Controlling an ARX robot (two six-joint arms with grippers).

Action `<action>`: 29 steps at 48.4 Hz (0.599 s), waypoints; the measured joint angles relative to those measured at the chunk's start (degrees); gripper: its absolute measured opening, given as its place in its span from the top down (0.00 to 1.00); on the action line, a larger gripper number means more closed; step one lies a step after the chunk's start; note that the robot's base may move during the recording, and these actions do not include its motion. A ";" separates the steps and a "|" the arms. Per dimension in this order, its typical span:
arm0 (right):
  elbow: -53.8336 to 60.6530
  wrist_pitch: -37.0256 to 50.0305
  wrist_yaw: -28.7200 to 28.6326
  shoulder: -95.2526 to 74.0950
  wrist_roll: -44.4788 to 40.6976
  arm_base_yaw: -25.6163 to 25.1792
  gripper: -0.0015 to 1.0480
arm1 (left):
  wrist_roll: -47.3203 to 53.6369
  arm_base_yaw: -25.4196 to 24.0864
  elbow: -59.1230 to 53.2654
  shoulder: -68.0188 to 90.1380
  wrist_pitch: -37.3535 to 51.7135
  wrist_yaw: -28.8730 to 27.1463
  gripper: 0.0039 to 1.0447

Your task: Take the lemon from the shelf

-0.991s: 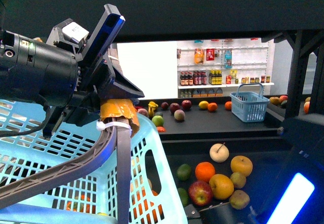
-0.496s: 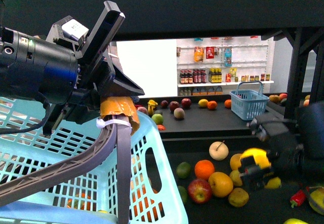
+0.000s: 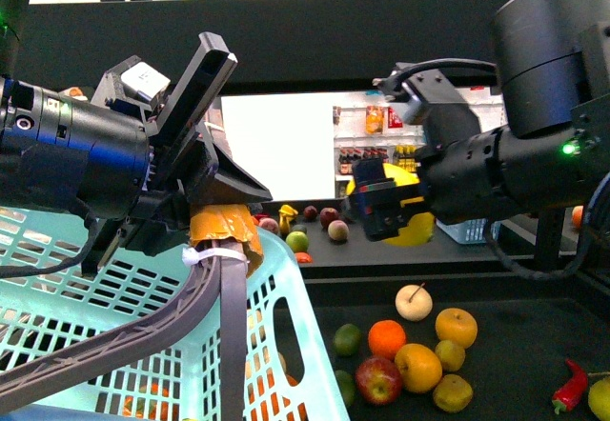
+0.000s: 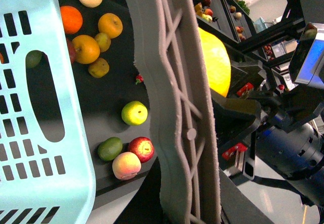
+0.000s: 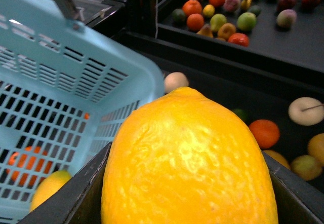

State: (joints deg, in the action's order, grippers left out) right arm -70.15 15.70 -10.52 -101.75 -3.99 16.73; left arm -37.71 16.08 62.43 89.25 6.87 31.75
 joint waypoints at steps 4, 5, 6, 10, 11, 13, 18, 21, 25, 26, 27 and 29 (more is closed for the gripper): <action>-0.85 -0.55 -0.02 -1.03 1.03 1.73 0.33 | -0.02 0.00 0.00 0.00 0.00 0.00 0.91; -0.98 -0.59 -0.02 -1.20 1.09 1.92 0.33 | -0.02 0.00 0.00 0.00 0.00 0.00 0.91; -1.25 -0.68 -0.04 -1.57 1.49 2.27 0.33 | -0.02 0.00 0.00 0.00 0.00 0.00 0.91; -2.29 -0.85 0.00 -3.65 2.51 3.69 0.33 | 0.00 0.00 0.00 0.00 0.00 0.02 0.91; -2.51 -0.85 0.07 -4.17 2.71 3.91 0.33 | 0.00 0.00 0.00 0.00 0.00 0.00 0.91; -2.78 -0.83 0.20 -4.90 2.95 4.22 0.33 | -0.02 0.00 0.00 0.00 0.00 -0.02 0.91; -3.69 -0.63 0.20 -7.17 4.13 5.20 0.33 | 0.00 0.00 0.00 0.00 0.00 0.00 0.91; -5.01 -0.57 0.44 -8.98 4.63 6.19 0.33 | 0.00 0.00 0.00 0.00 0.00 0.00 0.91; -6.49 -0.44 0.50 -10.34 4.98 7.26 0.33 | -0.02 0.00 0.00 0.00 0.00 0.00 0.91; -7.02 -0.44 0.48 -10.82 5.22 7.65 0.33 | 0.00 0.00 0.00 0.00 0.00 0.00 0.91; -7.34 -0.44 0.50 -11.06 5.40 7.91 0.33 | 0.00 0.00 0.00 0.00 0.00 0.00 0.91; -7.76 -0.44 0.46 -11.45 5.68 8.28 0.33 | 0.00 0.00 0.00 0.00 0.00 0.00 0.91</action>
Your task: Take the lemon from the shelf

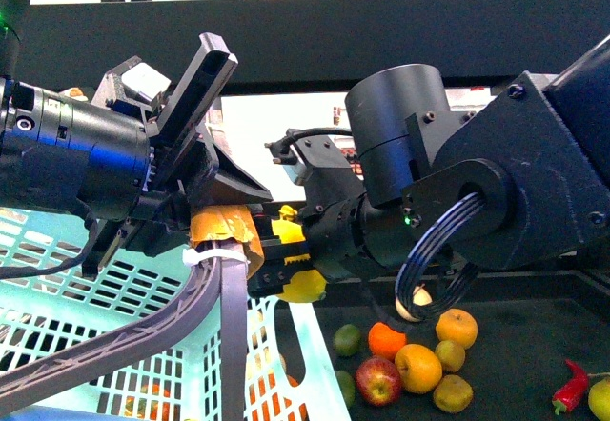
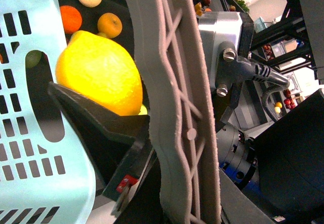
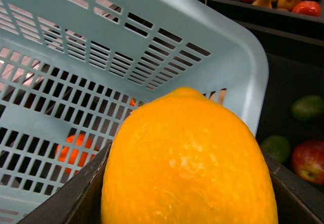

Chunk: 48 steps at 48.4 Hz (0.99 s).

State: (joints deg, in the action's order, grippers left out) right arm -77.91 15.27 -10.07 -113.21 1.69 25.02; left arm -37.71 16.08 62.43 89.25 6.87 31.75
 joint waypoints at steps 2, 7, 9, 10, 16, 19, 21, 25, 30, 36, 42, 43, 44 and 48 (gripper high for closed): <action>-0.39 0.02 -0.04 -0.35 0.26 0.37 0.33 | -0.02 0.00 0.00 0.00 0.00 0.00 0.91; -1.57 -0.39 0.55 -1.31 0.33 1.40 0.33 | 0.00 0.00 0.00 0.00 0.00 0.00 0.91; -1.81 -0.46 1.05 -1.62 0.26 1.68 0.26 | 0.00 0.00 0.00 0.00 0.00 0.00 0.91; -1.84 -0.46 1.01 -1.66 0.26 1.70 0.22 | 0.00 0.00 0.00 0.00 0.00 0.00 0.91; -1.86 -0.46 1.07 -1.73 0.28 1.73 0.08 | -0.02 0.00 0.00 0.00 0.00 -0.02 0.91; -1.88 -0.46 1.29 -1.73 0.33 1.44 0.07 | -0.09 0.00 -0.07 0.02 -0.02 0.17 0.91; -1.88 -0.46 1.51 -1.70 0.52 1.05 0.08 | -0.28 0.00 -0.09 0.02 -0.02 0.17 0.91; -1.86 -0.79 1.92 -1.33 0.66 -0.04 0.07 | -0.31 0.00 -0.20 0.04 -0.02 0.07 0.91; -0.35 -1.46 3.08 1.60 0.44 -2.78 0.07 | -0.24 0.00 -0.31 0.04 -0.02 -0.04 0.91; 5.05 0.85 6.08 8.98 -0.20 -8.96 0.07 | -0.31 0.00 -0.33 0.04 -0.02 -0.17 0.91; 12.57 5.01 9.60 18.16 -2.60 -15.21 0.07 | -0.35 0.00 -0.33 0.04 -0.02 -0.04 0.91; 13.27 5.31 9.81 19.02 -2.62 -15.61 0.07 | -0.35 0.00 -0.33 0.04 -0.02 -0.04 0.91; 14.73 5.86 10.12 20.79 -2.64 -16.37 0.07 | -0.35 0.00 -0.33 0.04 -0.02 0.02 0.91; 23.56 7.48 10.69 32.24 -2.82 -19.23 0.07 | -0.33 0.04 -0.33 0.04 -0.02 0.24 0.91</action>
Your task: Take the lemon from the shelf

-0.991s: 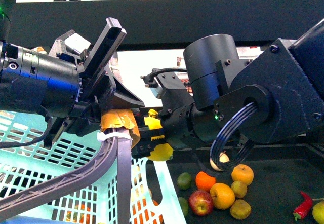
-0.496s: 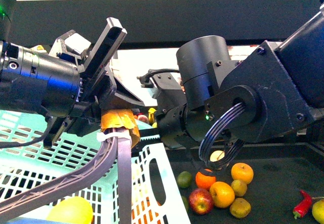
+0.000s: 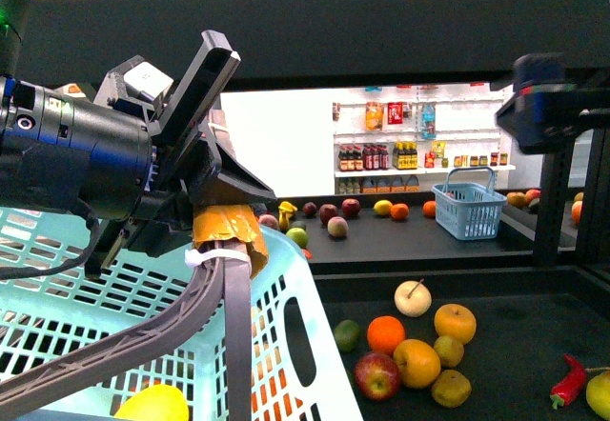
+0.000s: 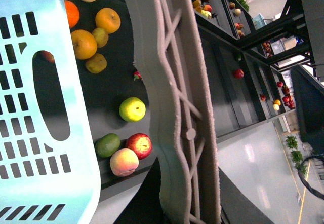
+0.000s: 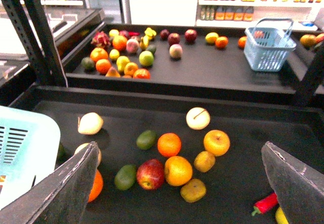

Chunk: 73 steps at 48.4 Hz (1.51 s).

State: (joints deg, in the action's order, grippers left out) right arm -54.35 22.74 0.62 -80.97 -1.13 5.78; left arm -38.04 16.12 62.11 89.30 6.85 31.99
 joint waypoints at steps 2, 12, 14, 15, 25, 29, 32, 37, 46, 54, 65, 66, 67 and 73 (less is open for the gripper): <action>3.56 -0.07 -0.15 4.74 0.00 -0.48 0.07 | 0.00 0.00 0.00 0.00 0.00 -0.02 0.91; 23.10 -12.15 4.17 36.39 1.62 0.74 0.07 | 0.00 0.00 0.00 0.00 0.00 -0.35 0.91; 25.53 -16.00 7.17 42.77 1.62 2.47 0.07 | 0.02 0.00 0.00 0.00 0.00 -0.33 0.91; 26.80 -18.49 9.03 46.51 1.79 3.82 0.07 | 0.02 0.00 0.00 0.00 0.00 -0.33 0.91; 32.46 -25.20 23.67 64.00 1.25 15.34 0.07 | -0.02 -0.02 -0.02 0.02 0.00 -0.09 0.91; 34.56 -25.62 20.44 66.18 1.31 14.47 0.17 | -0.07 0.00 -0.02 0.02 0.00 0.00 0.91; 37.62 -25.40 17.11 67.58 1.31 12.48 0.25 | 0.20 0.02 -0.02 0.02 0.00 -0.02 0.91; 43.36 -24.52 13.07 70.77 1.31 8.61 0.42 | -0.02 0.00 -0.02 0.02 0.00 -0.44 0.91; 46.77 -23.87 7.58 74.07 1.31 3.28 0.76 | 0.02 0.00 -0.02 0.02 0.00 -0.31 0.91; 48.65 -23.87 0.04 75.89 1.38 -5.25 0.98 | 0.09 0.00 -0.02 0.02 0.00 -0.11 0.91; 50.31 -23.47 -0.48 77.18 1.31 -5.55 0.98 | 0.02 0.00 -0.02 0.02 0.00 -0.24 0.91; 50.40 -23.47 -0.48 77.29 1.31 -5.55 0.98 | 0.04 0.00 -0.02 0.02 0.00 -0.22 0.91; 50.49 -23.47 -0.48 77.35 1.31 -5.55 0.98 | 0.04 0.00 -0.02 0.02 0.00 -0.22 0.91; 51.49 -23.21 -0.48 78.16 1.31 -5.60 0.98 | 0.02 0.00 -0.02 0.02 0.00 -0.24 0.91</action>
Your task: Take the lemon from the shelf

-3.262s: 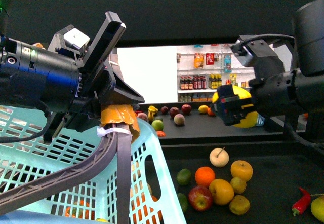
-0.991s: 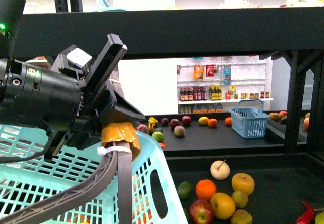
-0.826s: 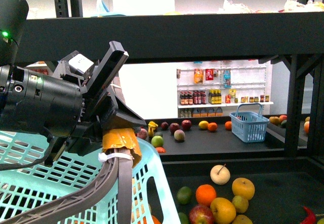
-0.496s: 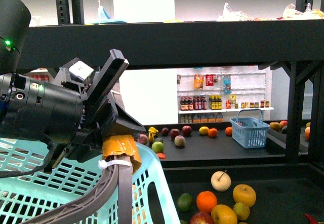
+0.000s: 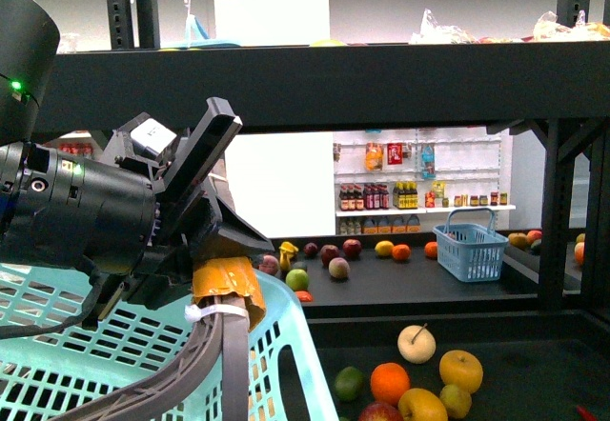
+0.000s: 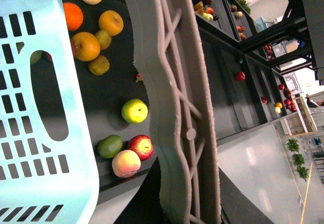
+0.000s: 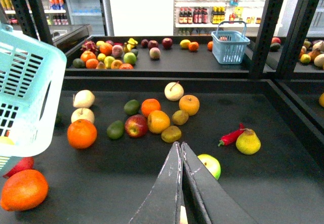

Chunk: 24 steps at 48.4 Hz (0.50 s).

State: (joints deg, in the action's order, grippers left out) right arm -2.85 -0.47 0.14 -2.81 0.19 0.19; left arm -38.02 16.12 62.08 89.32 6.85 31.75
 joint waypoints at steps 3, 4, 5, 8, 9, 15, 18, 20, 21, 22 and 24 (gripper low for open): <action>0.92 0.24 -0.02 1.11 0.00 -0.02 0.98 | 0.00 0.00 0.00 0.00 0.00 0.00 0.91; 1.20 0.26 -0.07 1.38 -0.02 -0.02 0.98 | 0.00 0.00 0.00 0.00 0.00 0.02 0.91; 1.70 0.26 -0.02 1.77 0.00 -0.02 0.98 | -0.02 0.00 0.00 0.00 0.00 0.02 0.91; 1.99 0.31 -0.07 2.21 0.00 -0.07 0.98 | -0.02 0.00 0.00 0.00 0.00 0.02 0.91; 2.01 0.31 -0.07 2.23 0.00 -0.07 0.98 | -0.02 0.00 0.00 0.00 0.00 0.02 0.91; 2.01 0.33 -0.09 2.43 0.00 -0.04 0.98 | 0.02 0.00 0.00 0.00 0.00 -0.02 0.91; 2.01 0.33 -0.11 2.45 0.00 -0.04 0.98 | 0.00 0.00 0.00 0.00 0.00 0.00 0.91; 2.01 0.33 -0.11 2.45 0.00 -0.04 0.98 | -0.02 0.00 0.00 0.00 0.00 0.00 0.91; 2.01 0.33 -0.11 2.45 0.00 -0.07 0.98 | 0.00 0.00 0.00 0.00 0.00 0.00 0.91; 2.01 0.33 -0.11 2.45 0.00 -0.04 0.98 | 0.02 0.00 0.00 0.00 0.00 -0.02 0.91; 2.01 0.33 -0.11 2.45 0.00 -0.04 0.98 | 0.02 0.00 0.00 0.00 0.00 0.00 0.91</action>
State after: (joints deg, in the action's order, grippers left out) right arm -0.84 -0.14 0.03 -0.36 0.19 0.14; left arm -38.00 16.12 62.08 89.32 6.85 31.75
